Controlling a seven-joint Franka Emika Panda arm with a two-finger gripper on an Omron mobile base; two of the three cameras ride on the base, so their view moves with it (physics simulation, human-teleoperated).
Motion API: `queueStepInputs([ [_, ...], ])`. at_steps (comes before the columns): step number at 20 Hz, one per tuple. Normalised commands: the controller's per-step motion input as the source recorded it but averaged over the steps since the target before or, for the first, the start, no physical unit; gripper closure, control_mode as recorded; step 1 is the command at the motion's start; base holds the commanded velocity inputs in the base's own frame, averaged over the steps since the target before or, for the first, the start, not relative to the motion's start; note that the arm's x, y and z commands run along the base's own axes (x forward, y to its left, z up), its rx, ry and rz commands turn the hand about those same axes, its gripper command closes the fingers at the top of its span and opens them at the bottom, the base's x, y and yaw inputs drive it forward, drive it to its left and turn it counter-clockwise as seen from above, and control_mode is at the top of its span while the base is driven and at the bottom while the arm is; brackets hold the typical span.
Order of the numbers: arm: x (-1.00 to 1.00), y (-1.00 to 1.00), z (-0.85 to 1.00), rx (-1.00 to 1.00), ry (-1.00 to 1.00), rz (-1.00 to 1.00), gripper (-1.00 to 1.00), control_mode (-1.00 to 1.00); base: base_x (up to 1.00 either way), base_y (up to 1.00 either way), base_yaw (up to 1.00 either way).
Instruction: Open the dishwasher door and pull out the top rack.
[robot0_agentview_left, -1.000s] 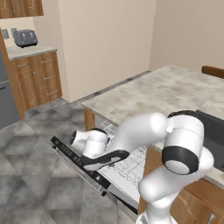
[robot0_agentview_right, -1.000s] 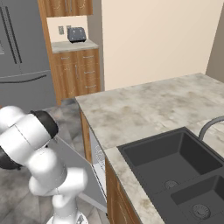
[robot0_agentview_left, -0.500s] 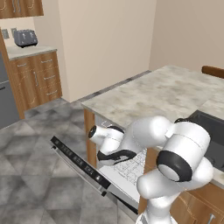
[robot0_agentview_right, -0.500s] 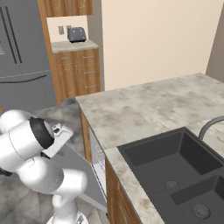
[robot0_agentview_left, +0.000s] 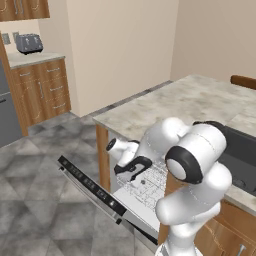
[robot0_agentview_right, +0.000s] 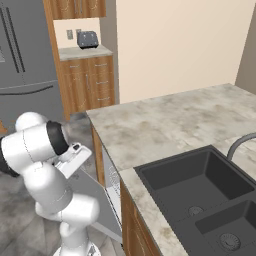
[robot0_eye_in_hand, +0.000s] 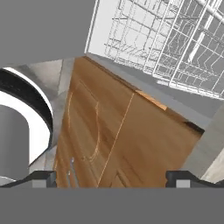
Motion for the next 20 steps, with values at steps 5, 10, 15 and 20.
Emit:
queueStepInputs([
  [5, 0.31, 0.0, -0.35, -0.08, 0.28, 0.36, -1.0, -1.0, 0.0, 0.0, 0.0],
  [10, 0.13, 0.0, -0.48, -0.11, 0.22, 0.5, -1.0, -1.0, 0.0, 0.0, 0.0],
  [15, 0.47, -0.06, 0.0, -0.03, 0.22, 0.38, -1.0, -1.0, 0.0, 0.0, 0.0],
  [20, 0.45, -0.24, -0.01, -0.1, 0.23, 0.18, -1.0, -1.0, 0.0, 0.0, 0.0],
])
